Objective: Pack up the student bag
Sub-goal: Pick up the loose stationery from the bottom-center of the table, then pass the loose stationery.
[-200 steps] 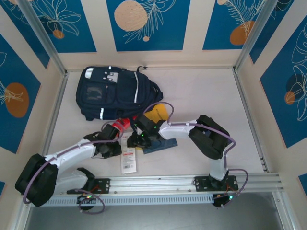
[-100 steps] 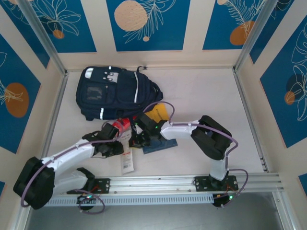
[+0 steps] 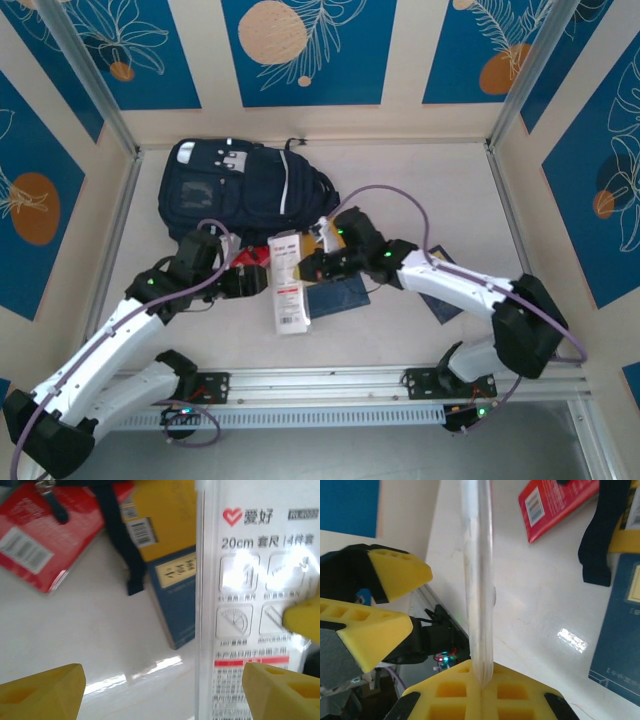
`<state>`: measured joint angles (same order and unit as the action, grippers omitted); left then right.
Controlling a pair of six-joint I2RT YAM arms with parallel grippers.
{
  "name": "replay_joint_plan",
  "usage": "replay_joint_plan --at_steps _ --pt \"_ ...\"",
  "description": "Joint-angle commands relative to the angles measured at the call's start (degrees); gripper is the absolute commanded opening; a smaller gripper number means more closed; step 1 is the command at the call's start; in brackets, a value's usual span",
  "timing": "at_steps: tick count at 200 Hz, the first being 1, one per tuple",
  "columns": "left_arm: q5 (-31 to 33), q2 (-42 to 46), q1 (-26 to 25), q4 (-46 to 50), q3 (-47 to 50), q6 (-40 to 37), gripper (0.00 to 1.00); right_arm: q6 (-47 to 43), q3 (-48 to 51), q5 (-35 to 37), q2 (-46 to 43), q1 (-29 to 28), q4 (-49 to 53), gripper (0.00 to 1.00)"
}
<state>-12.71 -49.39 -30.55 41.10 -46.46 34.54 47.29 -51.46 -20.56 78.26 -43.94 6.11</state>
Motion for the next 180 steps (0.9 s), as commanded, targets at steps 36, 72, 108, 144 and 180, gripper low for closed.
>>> replay_joint_plan --at_steps 36,72,108,144,180 --pt "-24.3 -3.2 0.5 -12.2 -3.2 -1.7 0.78 2.0 6.6 -20.8 -12.5 9.2 -10.0 0.0" --pt "-32.4 -4.2 0.5 -20.4 -3.0 1.0 0.75 2.2 7.8 -25.9 -15.1 9.8 -11.7 0.0" --pt "-38.1 -4.8 0.5 -27.5 -1.2 4.6 0.61 4.6 9.6 -26.8 -15.7 9.8 -15.4 0.0" --pt "-40.8 -4.8 -0.1 -35.7 2.4 9.6 0.57 7.3 11.3 -27.4 -16.0 9.1 -21.2 0.0" --pt "-40.8 -5.7 -2.0 -39.8 3.8 11.8 0.52 7.1 11.4 -26.0 -15.4 7.4 -21.4 0.0"
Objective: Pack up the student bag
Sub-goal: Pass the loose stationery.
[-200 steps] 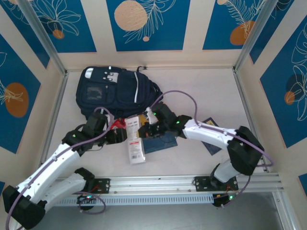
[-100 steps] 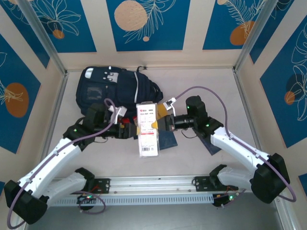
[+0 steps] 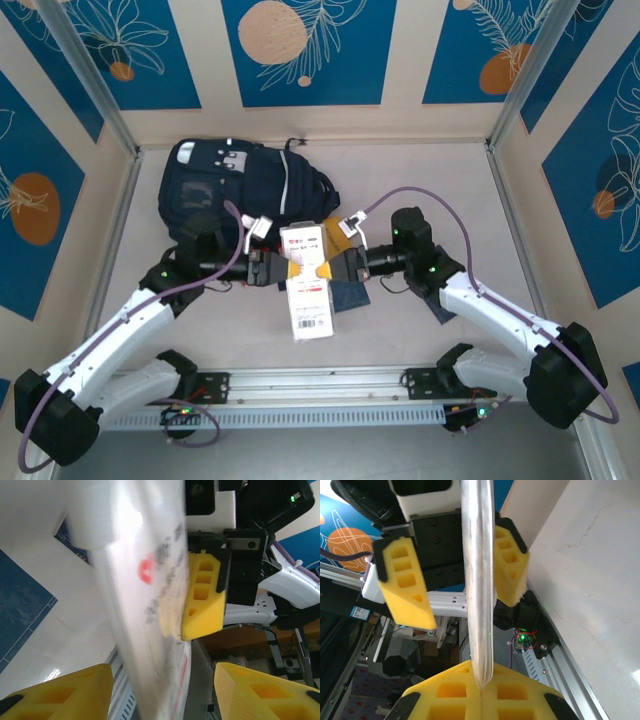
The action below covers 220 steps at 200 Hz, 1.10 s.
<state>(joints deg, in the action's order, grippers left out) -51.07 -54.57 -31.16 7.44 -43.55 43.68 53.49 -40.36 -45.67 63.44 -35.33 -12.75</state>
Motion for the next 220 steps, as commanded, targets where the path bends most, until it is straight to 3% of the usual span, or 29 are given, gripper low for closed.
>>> replay_joint_plan --at_steps 1,23,51,69,110,130,175,220 --pt "-2.4 -0.5 -1.4 -6.2 0.9 2.7 0.52 0.9 0.3 -0.9 -0.6 -1.3 -2.6 0.0" --pt "-1.5 -1.3 -3.1 -7.1 1.1 2.8 0.42 0.7 0.3 0.0 -0.4 -2.0 -3.0 0.0" --pt "-1.7 -1.1 -3.7 -8.4 1.0 2.9 0.16 0.4 0.3 2.0 -0.8 -2.0 -1.7 0.0" --pt "-1.0 -0.8 -3.7 -7.6 0.3 2.5 0.05 0.1 0.6 5.8 -1.9 -1.8 0.3 0.04" --pt "7.1 1.3 -3.7 -3.8 -0.9 2.2 0.02 5.0 6.4 20.0 -8.1 -2.6 -3.4 0.53" --pt "12.7 2.0 -3.7 -6.6 -0.6 6.5 0.04 7.3 9.9 27.8 -11.1 -5.5 -6.6 0.7" --pt "20.8 2.3 -3.7 -17.7 1.9 17.5 0.06 10.8 13.0 36.9 -11.1 -13.0 -14.7 0.83" --pt "28.1 5.1 -3.7 -18.8 2.8 20.4 0.05 14.3 18.0 49.0 -11.1 -18.6 -26.0 0.84"
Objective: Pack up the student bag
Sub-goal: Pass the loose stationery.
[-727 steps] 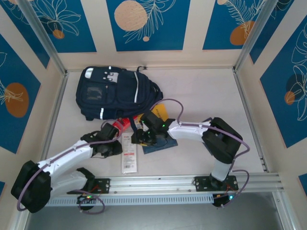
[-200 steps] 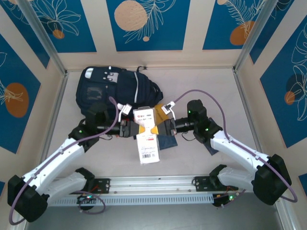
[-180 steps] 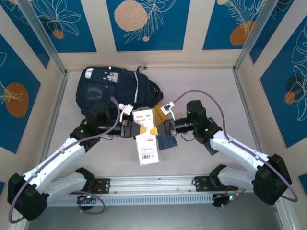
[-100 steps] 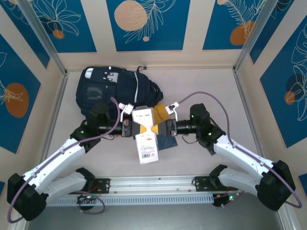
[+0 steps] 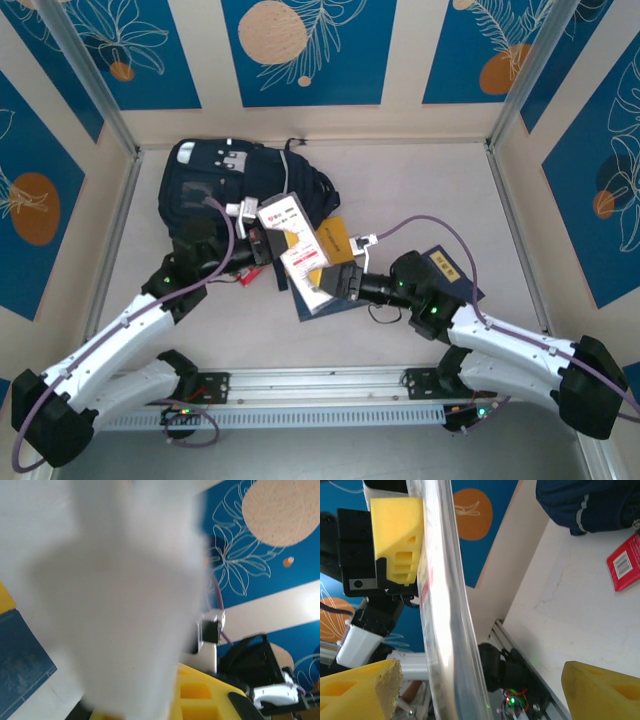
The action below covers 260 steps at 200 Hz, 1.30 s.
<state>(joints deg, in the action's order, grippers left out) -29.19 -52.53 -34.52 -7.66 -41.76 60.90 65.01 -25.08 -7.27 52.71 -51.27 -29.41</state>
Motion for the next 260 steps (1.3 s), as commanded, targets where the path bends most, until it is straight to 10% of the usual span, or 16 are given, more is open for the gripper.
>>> replay_joint_plan --at_steps 1,63,205,236,260 --pt "6.5 3.2 -0.4 -3.7 1.1 3.2 0.05 2.9 2.8 10.8 -0.3 -2.7 -9.5 0.84" --pt "11.6 5.5 -0.5 -6.1 5.1 6.1 0.05 4.9 3.9 22.9 9.1 -8.9 -32.2 0.69" --pt "15.5 6.7 -1.8 -4.0 7.0 6.5 0.09 8.6 4.3 30.3 11.5 -10.4 -33.2 0.22" --pt "15.8 5.3 -2.2 -3.3 6.6 5.6 0.21 8.4 4.0 31.0 10.2 -10.3 -29.5 0.0" --pt "15.6 3.9 -2.3 1.6 3.7 1.0 0.5 8.1 4.3 32.9 5.6 -9.4 -20.1 0.0"
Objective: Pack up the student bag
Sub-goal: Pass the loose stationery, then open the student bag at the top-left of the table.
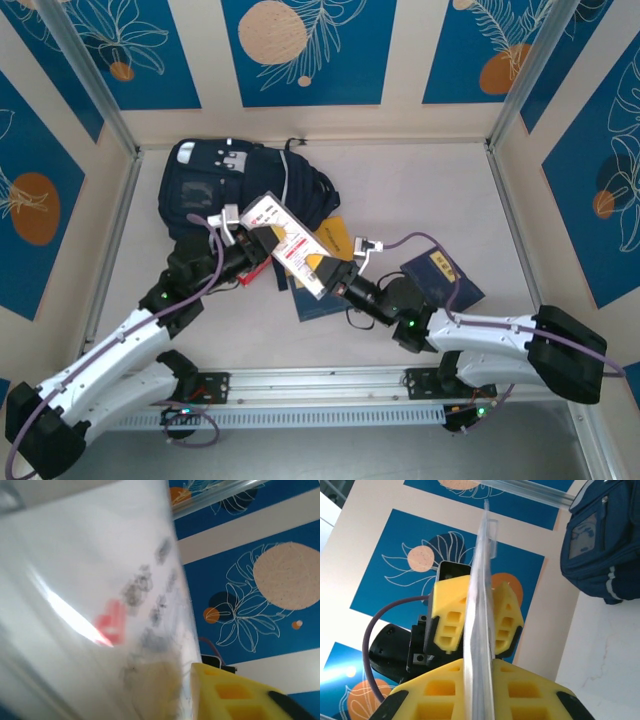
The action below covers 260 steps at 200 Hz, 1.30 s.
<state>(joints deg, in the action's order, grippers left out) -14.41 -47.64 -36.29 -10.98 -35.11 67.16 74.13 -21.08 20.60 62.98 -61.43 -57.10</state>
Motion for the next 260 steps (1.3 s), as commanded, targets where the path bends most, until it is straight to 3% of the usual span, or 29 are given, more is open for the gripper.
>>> replay_joint_plan --at_steps 1,30,55,78,106,157,192,223,239,260 --pt "0.9 -1.0 -0.5 5.3 -3.2 -5.7 0.51 -1.0 0.3 5.1 -5.0 0.9 8.2 0.0" --pt "7.7 -3.4 -0.5 22.3 -11.9 -17.6 0.71 -3.1 -2.1 10.0 -17.0 3.5 35.3 0.0" --pt "15.2 -13.7 -0.3 36.7 -24.3 -27.5 0.74 -4.4 -4.7 11.5 -23.8 7.9 52.8 0.0" --pt "18.7 -26.4 0.1 43.8 -35.1 -35.8 0.75 -6.5 -7.2 8.2 -25.8 13.2 62.4 0.0" --pt "21.9 -40.9 2.1 49.2 -48.0 -42.1 0.74 -10.2 -10.9 9.9 -25.9 16.3 73.1 0.0" --pt "22.2 -62.9 7.6 53.5 -68.7 -45.7 0.7 -16.3 -13.1 7.2 -27.2 19.8 79.4 0.0" --pt "21.5 -74.9 8.0 56.4 -80.9 -47.9 0.67 -17.7 -11.3 5.2 -30.2 21.3 80.4 0.0" --pt "22.5 -82.0 8.1 59.4 -89.8 -48.9 0.59 -17.4 -8.4 1.6 -33.3 23.9 79.3 0.0" --pt "22.3 -84.3 8.2 60.2 -92.1 -49.3 0.51 -17.5 -8.2 -0.4 -33.6 25.2 79.1 0.0" --pt "22.6 -86.2 8.3 61.4 -93.6 -49.3 0.48 -18.6 -8.5 -2.4 -33.3 26.5 78.3 0.0"
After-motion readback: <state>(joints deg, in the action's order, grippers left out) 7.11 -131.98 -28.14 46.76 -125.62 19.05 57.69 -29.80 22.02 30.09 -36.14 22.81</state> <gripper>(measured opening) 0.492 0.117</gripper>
